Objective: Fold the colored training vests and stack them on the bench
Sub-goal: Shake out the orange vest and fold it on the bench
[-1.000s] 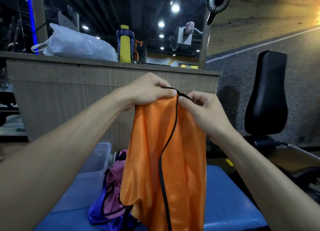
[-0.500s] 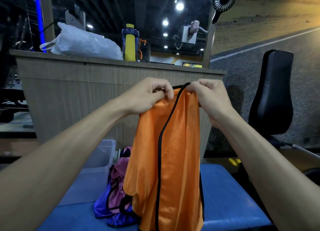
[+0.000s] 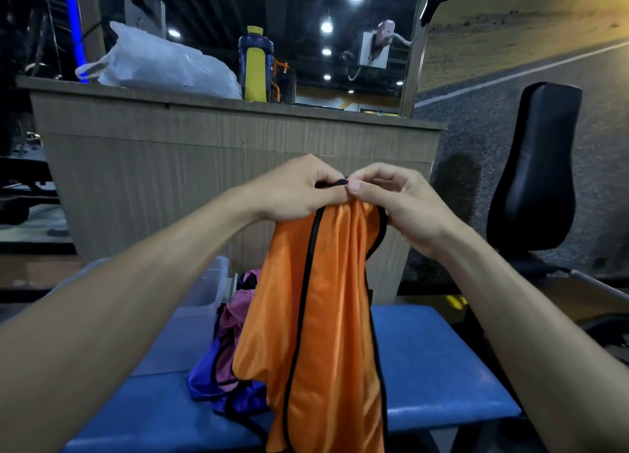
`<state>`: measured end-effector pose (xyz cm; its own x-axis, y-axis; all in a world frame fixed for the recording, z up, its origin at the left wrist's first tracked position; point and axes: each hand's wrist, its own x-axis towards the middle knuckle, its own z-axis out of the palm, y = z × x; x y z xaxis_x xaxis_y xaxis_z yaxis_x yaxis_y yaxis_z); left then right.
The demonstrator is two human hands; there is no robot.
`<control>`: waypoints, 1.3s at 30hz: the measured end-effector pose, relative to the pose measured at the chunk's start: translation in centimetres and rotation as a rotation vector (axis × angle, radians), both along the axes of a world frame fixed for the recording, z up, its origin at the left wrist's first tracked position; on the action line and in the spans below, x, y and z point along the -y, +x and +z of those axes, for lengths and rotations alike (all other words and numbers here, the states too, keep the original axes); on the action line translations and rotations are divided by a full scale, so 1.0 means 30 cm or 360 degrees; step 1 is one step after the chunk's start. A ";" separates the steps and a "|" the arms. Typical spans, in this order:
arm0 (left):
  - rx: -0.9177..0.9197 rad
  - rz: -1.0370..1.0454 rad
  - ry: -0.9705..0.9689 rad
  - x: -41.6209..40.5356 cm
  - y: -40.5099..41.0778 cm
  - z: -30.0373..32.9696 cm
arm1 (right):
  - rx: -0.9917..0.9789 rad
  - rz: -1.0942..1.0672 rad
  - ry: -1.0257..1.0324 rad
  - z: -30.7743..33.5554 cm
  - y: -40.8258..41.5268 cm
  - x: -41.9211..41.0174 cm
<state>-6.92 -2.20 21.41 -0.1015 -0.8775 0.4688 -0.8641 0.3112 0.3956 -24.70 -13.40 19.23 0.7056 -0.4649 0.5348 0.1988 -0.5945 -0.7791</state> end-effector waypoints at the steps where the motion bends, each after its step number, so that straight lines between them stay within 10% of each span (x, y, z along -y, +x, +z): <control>1: 0.0035 0.0002 0.0012 0.000 -0.002 0.000 | 0.0035 -0.0023 -0.0042 -0.005 0.004 0.003; 24: 0.0153 -0.0090 0.0198 -0.017 0.027 -0.048 | -0.0442 0.0173 -0.0089 -0.060 -0.031 0.027; 39: -0.0125 -0.0097 0.0288 -0.003 0.037 -0.149 | -0.0155 -0.0329 -0.0280 -0.063 0.026 0.078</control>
